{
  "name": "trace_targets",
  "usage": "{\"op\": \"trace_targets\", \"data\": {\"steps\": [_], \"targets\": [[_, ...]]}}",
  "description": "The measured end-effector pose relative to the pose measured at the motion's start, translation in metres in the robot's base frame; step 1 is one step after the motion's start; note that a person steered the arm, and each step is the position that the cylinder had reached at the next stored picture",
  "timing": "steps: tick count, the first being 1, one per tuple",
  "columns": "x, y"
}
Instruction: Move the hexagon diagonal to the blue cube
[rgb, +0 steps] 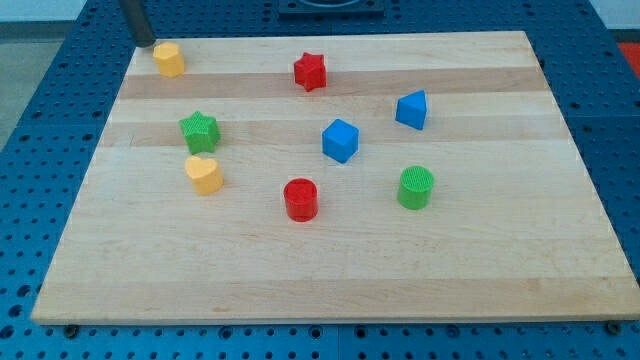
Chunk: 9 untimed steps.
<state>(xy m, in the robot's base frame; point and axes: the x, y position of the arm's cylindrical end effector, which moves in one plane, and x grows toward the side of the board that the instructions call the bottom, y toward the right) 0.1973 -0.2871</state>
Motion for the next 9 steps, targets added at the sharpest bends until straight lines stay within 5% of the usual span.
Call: {"op": "trace_targets", "data": {"steps": [4,9], "targets": [[0.019,0.043],[0.031,0.027]]}}
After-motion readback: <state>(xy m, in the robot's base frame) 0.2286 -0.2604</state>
